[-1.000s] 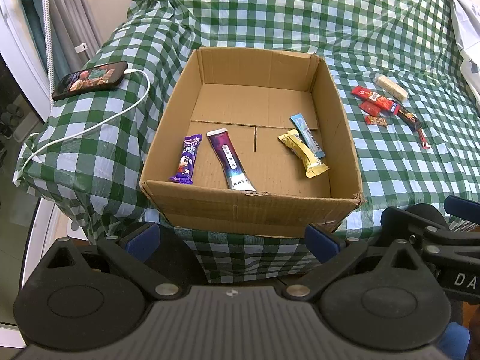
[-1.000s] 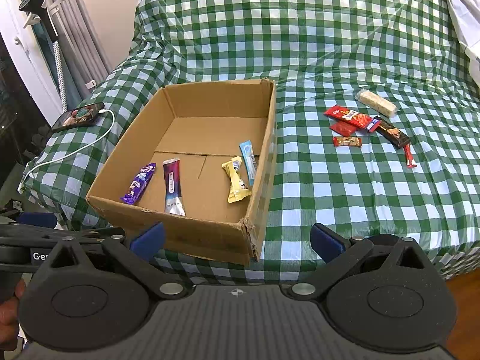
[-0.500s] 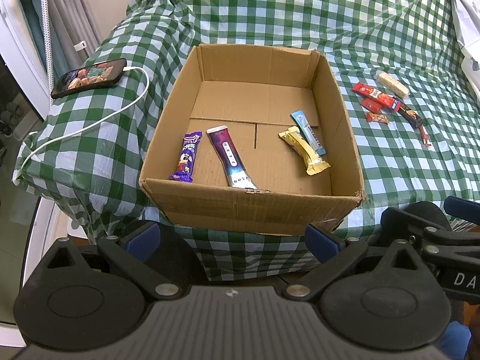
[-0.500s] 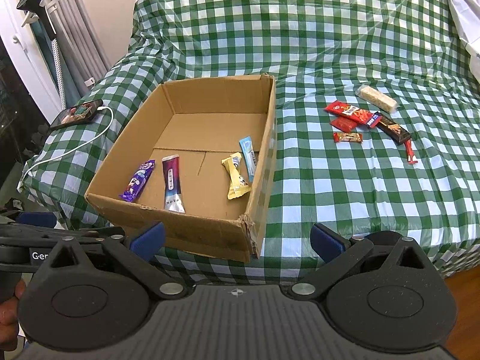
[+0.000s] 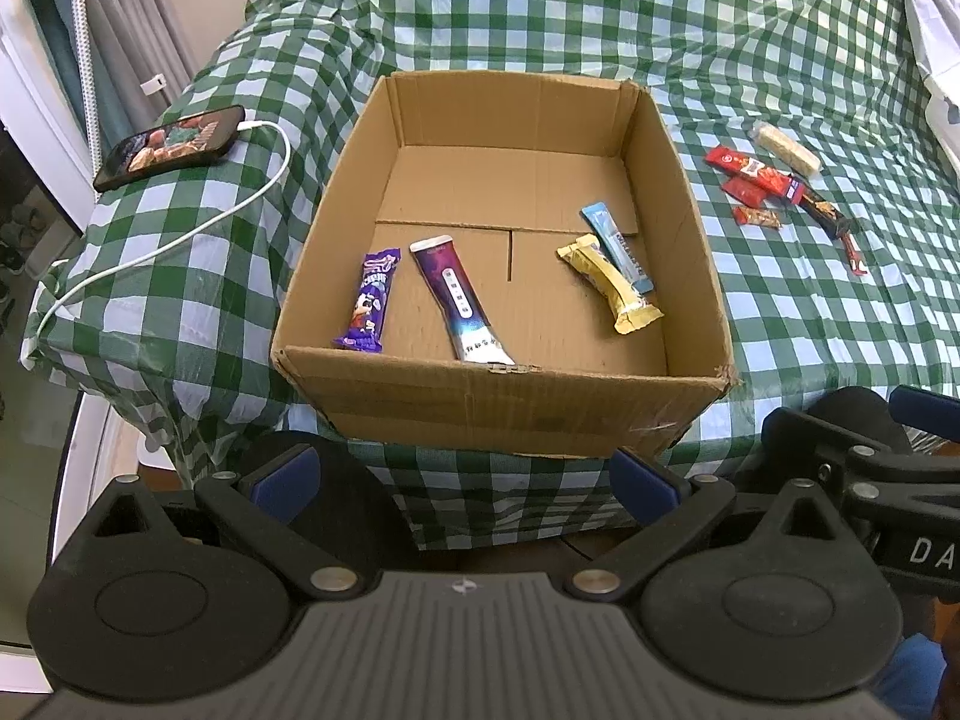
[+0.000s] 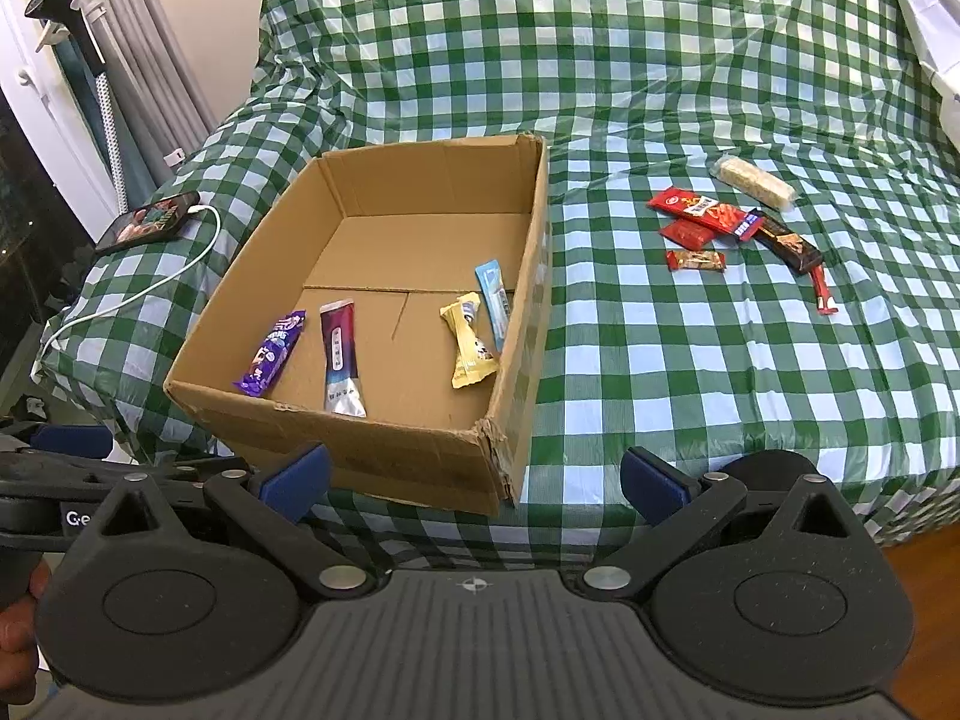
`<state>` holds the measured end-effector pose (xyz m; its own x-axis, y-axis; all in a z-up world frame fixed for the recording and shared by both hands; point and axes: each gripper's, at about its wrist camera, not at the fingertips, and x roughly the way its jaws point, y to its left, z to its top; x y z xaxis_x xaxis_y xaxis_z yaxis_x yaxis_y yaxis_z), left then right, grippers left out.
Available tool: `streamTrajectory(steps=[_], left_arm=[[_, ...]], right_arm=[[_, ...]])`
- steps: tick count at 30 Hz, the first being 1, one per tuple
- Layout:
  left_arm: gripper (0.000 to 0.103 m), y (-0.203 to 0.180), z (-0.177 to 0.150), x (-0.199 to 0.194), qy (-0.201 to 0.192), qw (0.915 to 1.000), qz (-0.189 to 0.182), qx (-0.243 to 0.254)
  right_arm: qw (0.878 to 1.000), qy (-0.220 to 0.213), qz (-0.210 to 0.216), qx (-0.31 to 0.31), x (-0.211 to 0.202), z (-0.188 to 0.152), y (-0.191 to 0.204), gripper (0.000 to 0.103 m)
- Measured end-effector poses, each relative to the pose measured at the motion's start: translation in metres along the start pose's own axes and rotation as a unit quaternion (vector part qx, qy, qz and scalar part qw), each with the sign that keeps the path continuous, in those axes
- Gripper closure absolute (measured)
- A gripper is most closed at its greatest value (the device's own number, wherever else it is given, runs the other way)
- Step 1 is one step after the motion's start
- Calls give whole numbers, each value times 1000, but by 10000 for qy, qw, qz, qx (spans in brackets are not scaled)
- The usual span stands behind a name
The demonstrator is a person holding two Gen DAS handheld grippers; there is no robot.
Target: Organize snacks
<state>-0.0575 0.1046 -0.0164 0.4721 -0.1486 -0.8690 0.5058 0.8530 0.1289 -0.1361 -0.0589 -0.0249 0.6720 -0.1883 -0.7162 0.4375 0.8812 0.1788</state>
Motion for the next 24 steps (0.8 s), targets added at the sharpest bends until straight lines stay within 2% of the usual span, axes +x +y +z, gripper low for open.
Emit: streamTrajectory(steps=[16, 24], left_arm=[[0, -5, 4, 7, 93, 9999, 67, 111], [0, -9, 18, 10, 62, 9998, 83, 154]], right_arm=[[9998, 148, 55, 130, 9, 0, -6, 1], [9999, 27, 87, 116, 12, 7, -9, 1]])
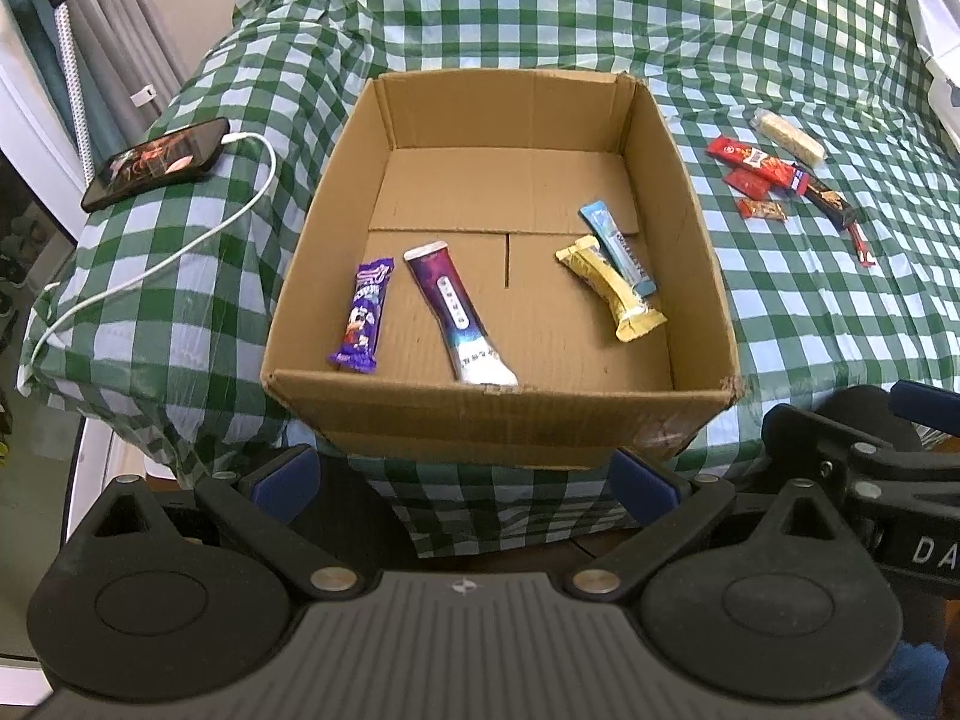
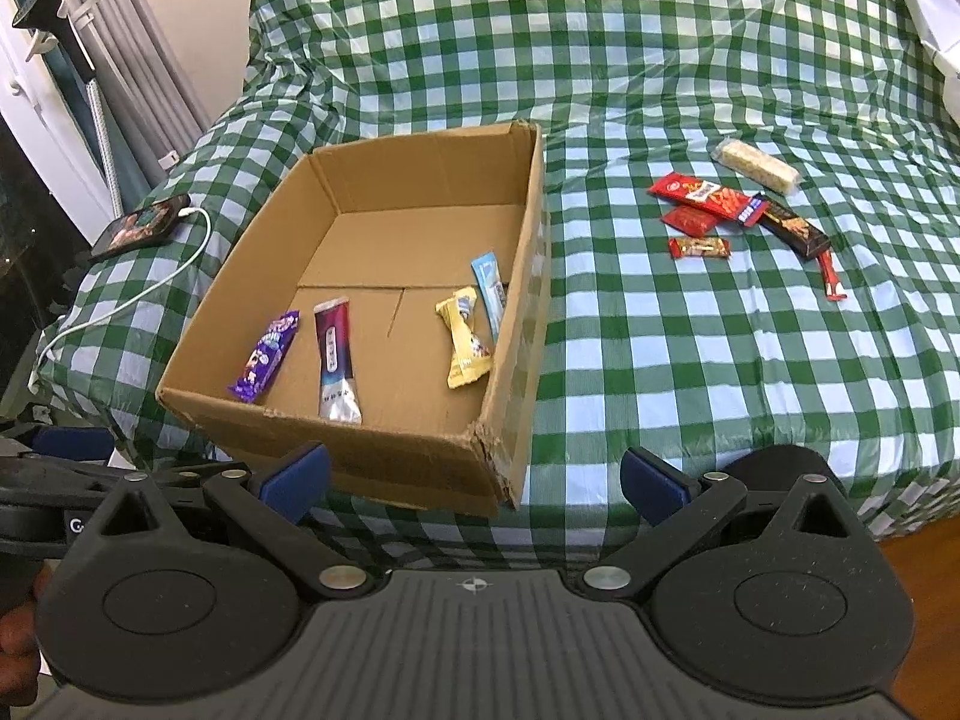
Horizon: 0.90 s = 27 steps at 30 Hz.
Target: Organize snacks
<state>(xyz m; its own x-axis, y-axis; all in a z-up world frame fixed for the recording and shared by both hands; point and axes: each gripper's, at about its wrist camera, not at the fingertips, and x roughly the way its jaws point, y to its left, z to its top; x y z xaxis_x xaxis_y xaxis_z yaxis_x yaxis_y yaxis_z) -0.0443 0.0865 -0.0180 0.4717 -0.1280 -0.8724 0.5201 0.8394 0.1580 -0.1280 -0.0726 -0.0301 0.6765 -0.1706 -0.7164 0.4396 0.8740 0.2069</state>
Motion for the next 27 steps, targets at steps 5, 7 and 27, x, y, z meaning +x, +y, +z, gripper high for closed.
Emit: streamTrajectory(steps=[5, 7, 27], left_arm=[[0, -10, 18, 2, -40, 9999, 26, 143], [0, -15, 26, 3, -64, 9998, 30, 188], [0, -137, 129, 44, -79, 9945, -532, 899]], right_arm=[[9999, -135, 4, 2, 2, 10, -6, 1], [9998, -168, 12, 48, 3, 15, -12, 1], [9923, -337, -691, 970, 32, 59, -143, 1]])
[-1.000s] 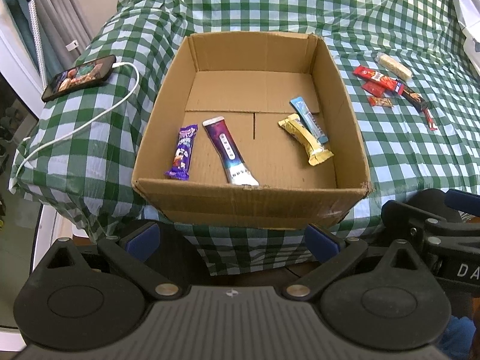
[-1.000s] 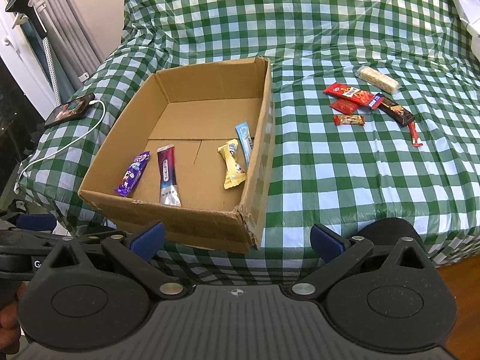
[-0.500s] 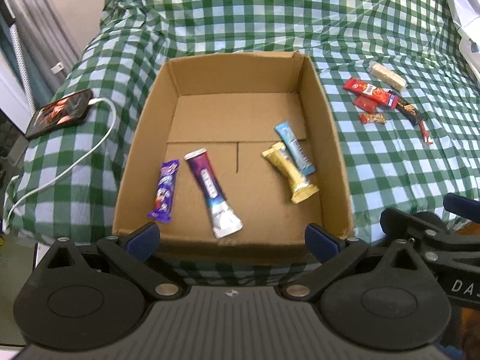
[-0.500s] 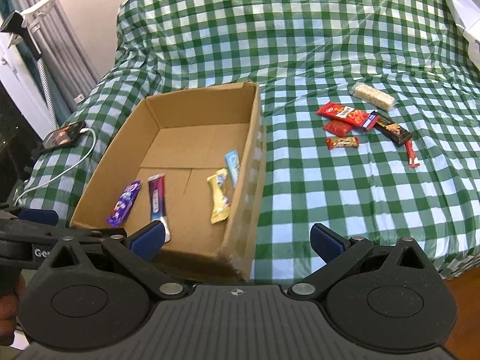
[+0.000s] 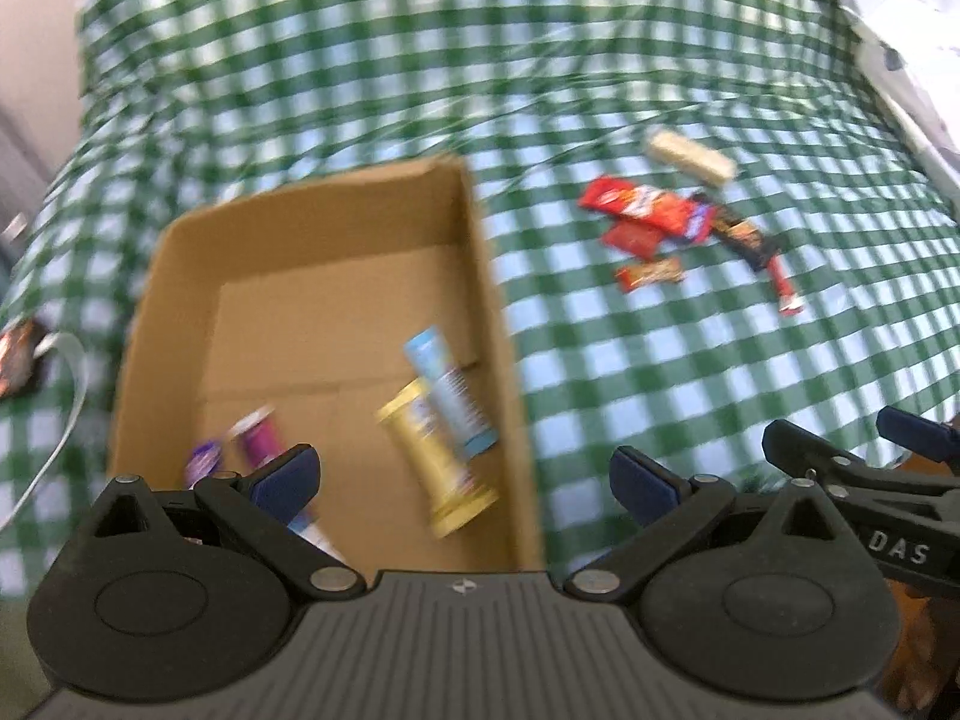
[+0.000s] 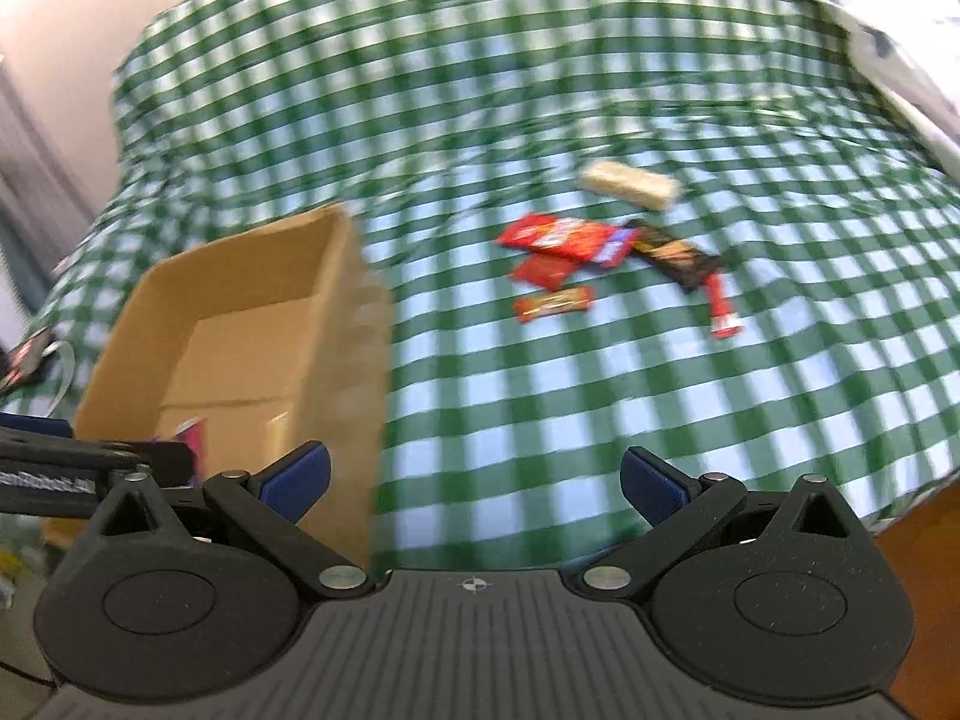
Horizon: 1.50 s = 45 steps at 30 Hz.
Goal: Organize snacks
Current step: 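Grasp the red spicy-strip packet with the left tool while the right tool grasps the dark chocolate bar, then carry the red packet and dark chocolate bar over the box with both tools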
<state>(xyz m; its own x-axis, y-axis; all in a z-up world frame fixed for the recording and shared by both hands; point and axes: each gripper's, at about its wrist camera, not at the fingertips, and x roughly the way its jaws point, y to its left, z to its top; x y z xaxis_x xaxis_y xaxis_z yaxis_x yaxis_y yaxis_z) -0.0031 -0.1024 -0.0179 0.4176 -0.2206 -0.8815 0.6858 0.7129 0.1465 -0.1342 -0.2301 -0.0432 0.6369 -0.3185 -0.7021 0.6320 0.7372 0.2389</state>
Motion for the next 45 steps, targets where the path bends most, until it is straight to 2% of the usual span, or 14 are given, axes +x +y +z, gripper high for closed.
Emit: streamTrajectory(steps=[6, 9, 11, 16, 20, 23, 26, 28, 29, 30, 31, 32, 38, 45], left_arm=[[0, -55, 66, 48, -1, 9991, -395, 161], [0, -74, 103, 96, 404, 9976, -552, -49], [0, -78, 127, 132, 716, 9938, -743, -411], [0, -90, 184, 225, 1268, 9815, -764, -1213], [0, -95, 212, 288, 1747, 9624, -938, -1856], [0, -105, 228, 318, 1906, 9579, -984, -1907], [0, -114, 239, 337, 2001, 9580, -809, -1889], [18, -121, 245, 330, 1786, 9677, -525, -1702], [40, -125, 247, 324, 1638, 9738, -456, -1508], [54, -126, 248, 318, 1538, 9767, -517, -1403], [58, -124, 248, 314, 1480, 9774, -605, -1387], [68, -122, 249, 309, 1427, 9776, -621, -1415], [72, -102, 243, 250, 771, 9867, -778, -1203], [72, -68, 209, 148, 28, 9894, -1001, -1054]], right_arm=[[9975, -267, -531, 372, 33, 34, -65, 1], [9964, -417, -688, 256, 59, 53, -93, 1], [9960, -449, -768, 37, 83, 66, -108, 1], [9966, -246, -725, -294, 154, 97, -141, 1], [9952, -166, -723, -637, 204, 119, -150, 1], [9940, -91, -657, -875, 234, 131, -152, 1], [9918, 96, -571, -1136, 261, 137, -151, 1], [9886, 179, -560, -1385, 270, 136, -147, 5], [9868, 214, -485, -1533, 272, 134, -144, 19], [9855, 202, -380, -1639, 271, 132, -142, 32], [9836, 148, -370, -1758, 268, 129, -138, 50], [9809, 102, -414, -1899, 266, 126, -134, 59], [9837, -256, -426, -1727, 231, 121, -129, 63], [9905, -790, -409, -1050, 156, 120, -125, 63]])
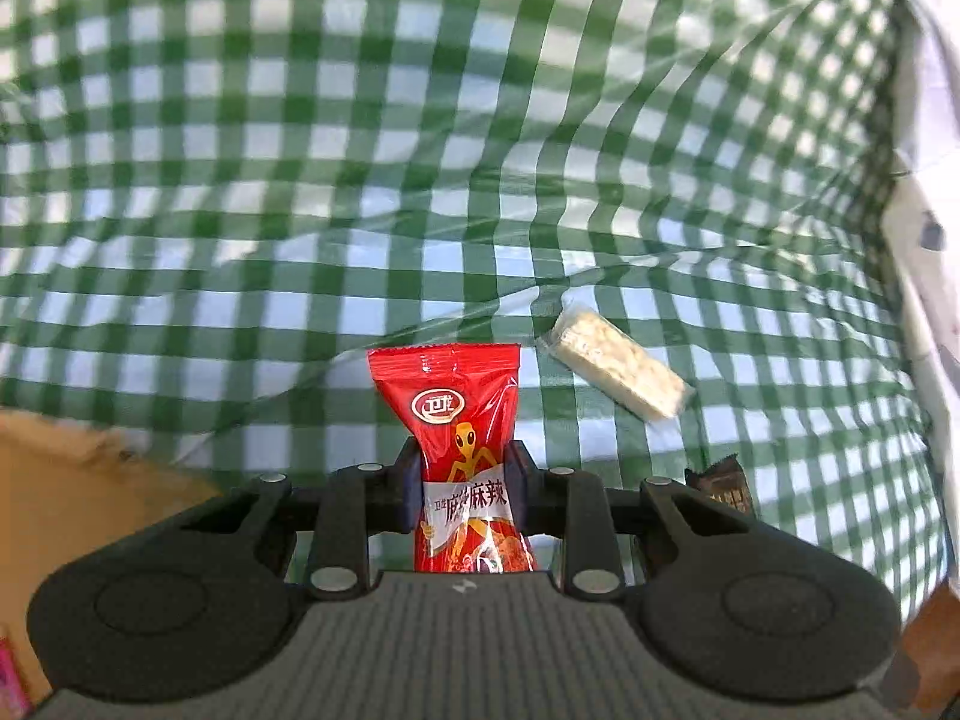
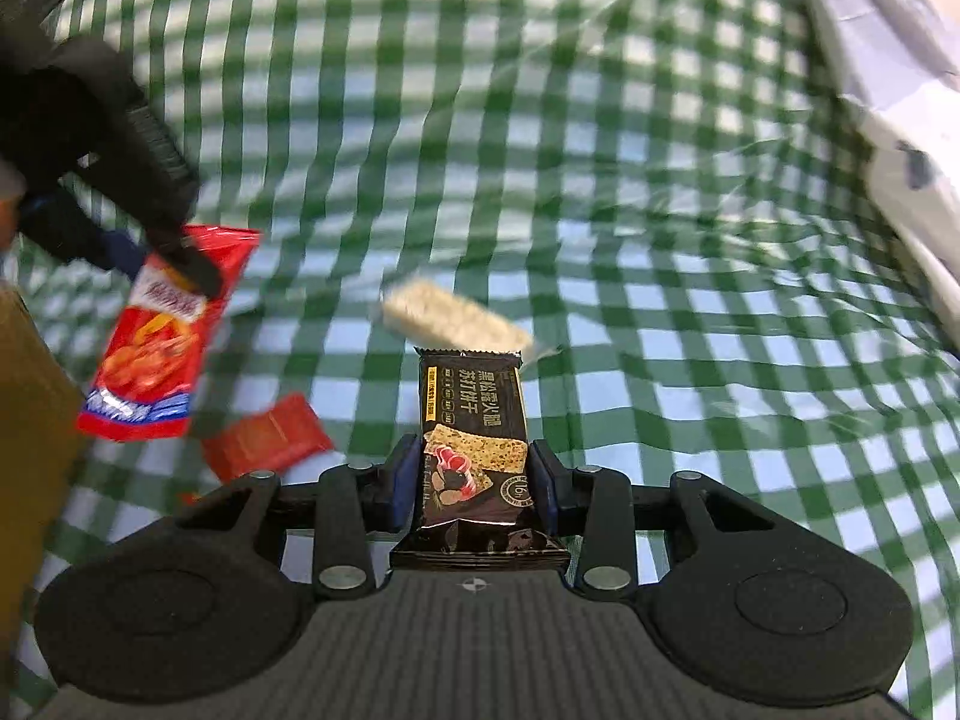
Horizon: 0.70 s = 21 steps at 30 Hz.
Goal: Organize snacks
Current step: 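Carry the red packet and dark chocolate bar over the box with both tools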
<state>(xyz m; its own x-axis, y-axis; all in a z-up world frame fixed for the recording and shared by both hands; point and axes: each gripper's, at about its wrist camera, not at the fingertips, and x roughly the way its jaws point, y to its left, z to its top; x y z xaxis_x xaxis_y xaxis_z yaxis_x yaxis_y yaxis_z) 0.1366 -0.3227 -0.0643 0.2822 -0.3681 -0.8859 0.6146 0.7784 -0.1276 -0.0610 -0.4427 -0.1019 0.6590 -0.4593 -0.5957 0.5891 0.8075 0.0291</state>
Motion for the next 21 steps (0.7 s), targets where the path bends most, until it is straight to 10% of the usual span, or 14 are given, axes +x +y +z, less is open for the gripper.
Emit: streamTrajectory(steps=[21], left_arm=[[72, 157, -200, -208, -266, 9980, 280, -505]], right_arm=[[9894, -126, 1405, -341, -194, -45, 175, 63]])
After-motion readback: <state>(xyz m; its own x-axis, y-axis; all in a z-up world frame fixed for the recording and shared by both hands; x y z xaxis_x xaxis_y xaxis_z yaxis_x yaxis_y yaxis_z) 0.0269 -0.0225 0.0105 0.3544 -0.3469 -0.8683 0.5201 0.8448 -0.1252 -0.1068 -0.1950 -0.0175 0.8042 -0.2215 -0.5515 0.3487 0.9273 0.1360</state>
